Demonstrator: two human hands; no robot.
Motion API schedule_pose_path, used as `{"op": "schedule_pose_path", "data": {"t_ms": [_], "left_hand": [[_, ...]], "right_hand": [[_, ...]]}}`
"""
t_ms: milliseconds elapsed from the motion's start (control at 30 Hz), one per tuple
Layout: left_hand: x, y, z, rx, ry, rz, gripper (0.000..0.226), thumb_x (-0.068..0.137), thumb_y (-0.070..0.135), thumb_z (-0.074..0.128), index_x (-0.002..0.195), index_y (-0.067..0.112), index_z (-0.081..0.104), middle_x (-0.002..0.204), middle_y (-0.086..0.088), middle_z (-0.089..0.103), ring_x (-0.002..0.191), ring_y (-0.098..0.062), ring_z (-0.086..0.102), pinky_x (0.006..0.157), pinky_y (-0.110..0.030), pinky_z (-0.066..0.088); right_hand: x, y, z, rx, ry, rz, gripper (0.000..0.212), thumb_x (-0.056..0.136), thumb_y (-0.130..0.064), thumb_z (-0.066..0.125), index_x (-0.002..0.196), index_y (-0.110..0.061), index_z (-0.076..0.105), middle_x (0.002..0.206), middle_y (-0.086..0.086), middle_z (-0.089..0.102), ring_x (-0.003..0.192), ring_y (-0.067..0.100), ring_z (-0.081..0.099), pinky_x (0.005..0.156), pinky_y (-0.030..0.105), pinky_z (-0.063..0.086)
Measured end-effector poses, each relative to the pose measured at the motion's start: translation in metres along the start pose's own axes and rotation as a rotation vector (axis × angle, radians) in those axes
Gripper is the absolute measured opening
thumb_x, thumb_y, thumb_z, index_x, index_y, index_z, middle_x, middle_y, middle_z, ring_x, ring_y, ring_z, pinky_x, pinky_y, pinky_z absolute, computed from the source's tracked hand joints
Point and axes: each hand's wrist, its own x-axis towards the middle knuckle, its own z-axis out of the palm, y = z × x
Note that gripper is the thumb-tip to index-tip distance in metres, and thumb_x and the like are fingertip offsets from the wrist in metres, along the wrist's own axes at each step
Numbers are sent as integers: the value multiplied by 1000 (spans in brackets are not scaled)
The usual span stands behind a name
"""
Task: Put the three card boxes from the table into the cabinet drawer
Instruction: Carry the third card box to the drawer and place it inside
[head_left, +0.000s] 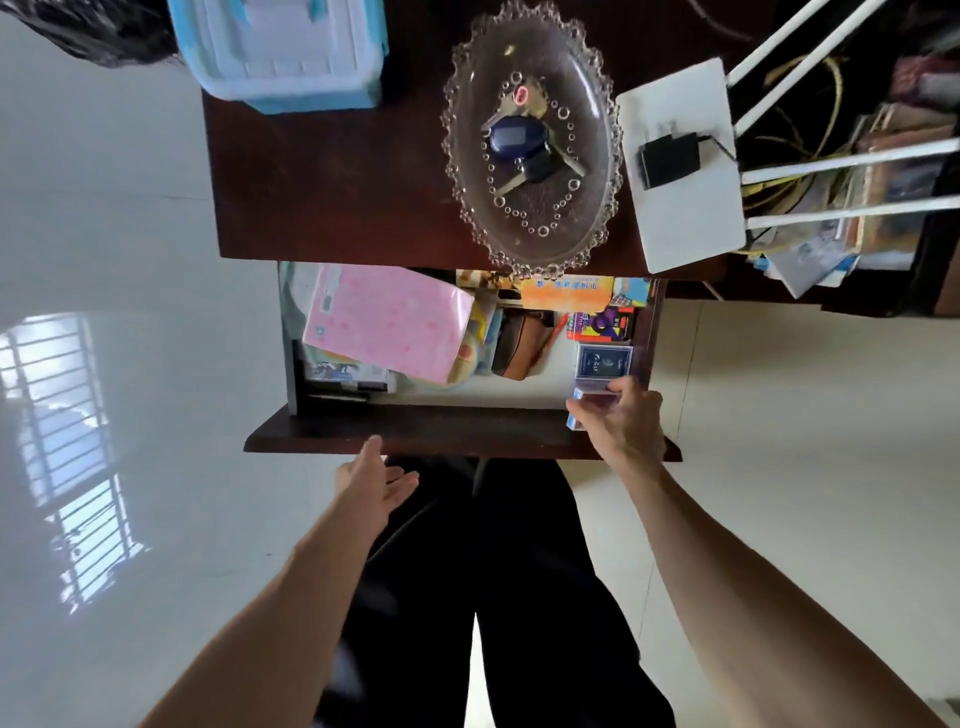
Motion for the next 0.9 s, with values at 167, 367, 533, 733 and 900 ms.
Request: {"op": "schedule_pose_path", "data": {"t_ms": [167,367,533,733,900], "left_hand": [[31,13,20,20,48,43,26,92,5,55,117,-2,51,115,-29,61,79,-39,63,54,-41,62],[38,6,24,78,85,79,9,91,1,54,93,-1,45,98,-30,59,58,-34,60,39,-37,55],[40,3,27,119,135,112,11,93,4,52,88,1,42,90,-25,58,47,-33,63,39,-38,55],[56,-10,33,132,200,187,11,93,15,49,92,4,45,75,-11,56,28,-18,58,33,-23,52],[71,-15,33,122,193,201,13,88,18,47,91,6,46,76,-12,56,36,-19,62,42,-26,51]], "right_hand": [[13,11,26,-142,33,17,58,75,-53,79,117,-22,52,124,12,50,104,35,65,70,35,47],[27,13,33,-240,88,3,61,80,-53,76,124,-19,51,130,15,51,113,36,62,79,44,57],[39,12,42,-390,127,-16,59,81,-52,74,124,-18,56,132,14,49,119,33,56,87,46,53],[56,17,45,-484,109,-40,62,84,-58,70,126,-14,55,133,16,49,123,34,54,91,49,53],[65,17,46,-546,62,-82,62,87,-53,69,131,-14,51,126,13,57,112,33,63,86,45,55]]}}
